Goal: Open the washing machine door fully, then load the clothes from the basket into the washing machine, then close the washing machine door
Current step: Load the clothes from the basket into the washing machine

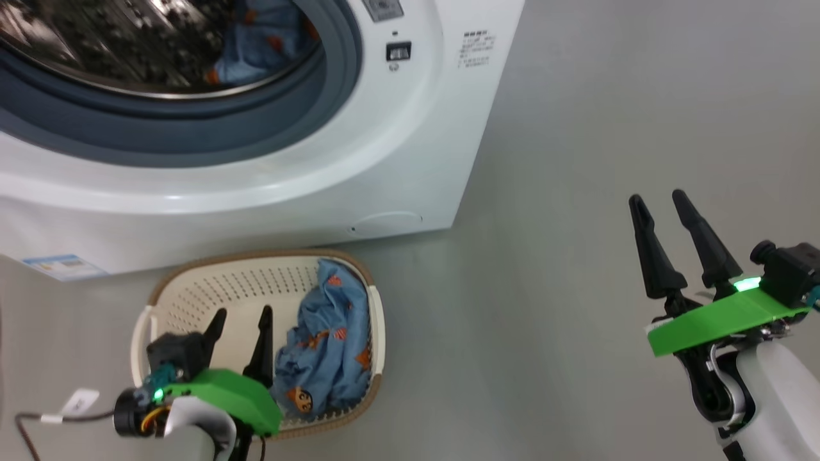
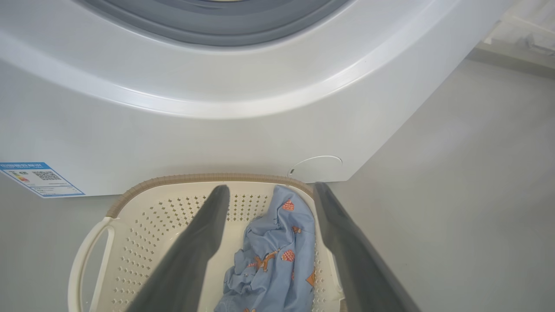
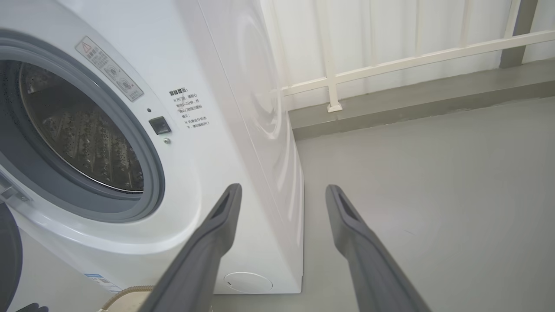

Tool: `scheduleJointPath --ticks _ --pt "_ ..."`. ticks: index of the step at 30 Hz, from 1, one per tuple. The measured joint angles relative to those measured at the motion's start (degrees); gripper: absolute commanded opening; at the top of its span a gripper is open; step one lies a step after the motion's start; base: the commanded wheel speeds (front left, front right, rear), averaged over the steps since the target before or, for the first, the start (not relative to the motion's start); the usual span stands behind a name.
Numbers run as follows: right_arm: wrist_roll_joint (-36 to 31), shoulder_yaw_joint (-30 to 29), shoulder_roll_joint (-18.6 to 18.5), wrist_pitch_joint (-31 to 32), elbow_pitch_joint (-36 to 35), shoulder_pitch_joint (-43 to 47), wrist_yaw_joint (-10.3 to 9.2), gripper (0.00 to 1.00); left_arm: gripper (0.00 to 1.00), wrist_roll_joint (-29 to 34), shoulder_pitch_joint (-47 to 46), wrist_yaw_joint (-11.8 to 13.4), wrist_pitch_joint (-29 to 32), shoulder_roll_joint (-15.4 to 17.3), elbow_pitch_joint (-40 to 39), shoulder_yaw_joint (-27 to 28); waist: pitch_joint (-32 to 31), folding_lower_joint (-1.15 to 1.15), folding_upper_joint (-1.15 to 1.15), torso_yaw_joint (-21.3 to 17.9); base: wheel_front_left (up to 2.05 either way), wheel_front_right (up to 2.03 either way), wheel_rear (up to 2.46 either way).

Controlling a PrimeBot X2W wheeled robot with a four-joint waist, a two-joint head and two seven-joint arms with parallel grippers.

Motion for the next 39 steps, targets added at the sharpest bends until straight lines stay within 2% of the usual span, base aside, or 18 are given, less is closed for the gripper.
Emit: scheduleJointPath --ticks 12,24,32,39 --pt "0.0 -0.5 1.3 0.0 -2.0 -4.6 0.00 1.00 1.00 0.5 -13.0 -1.6 0.1 0.5 14.8 -3.0 10.9 0.00 0.00 -1.8 0.00 0.00 0.00" --pt "0.0 -0.6 2.4 0.0 -3.5 -7.9 0.00 1.00 1.00 0.3 -23.3 -2.3 6.0 1.9 27.3 -7.9 20.9 0.00 0.00 -3.9 0.00 0.00 0.00" --pt "0.0 -1.3 3.1 0.0 -4.4 -9.1 0.00 1.00 1.00 -0.2 -28.1 -2.3 11.2 2.8 29.7 -14.3 26.8 0.00 0.00 -5.5 0.00 0.00 0.00" --pt "0.0 -0.8 3.6 0.0 -4.8 -10.3 0.00 1.00 1.00 -1.4 -31.2 -2.5 13.7 6.5 31.4 -17.4 30.6 0.00 0.00 -7.7 0.00 0.00 0.00"
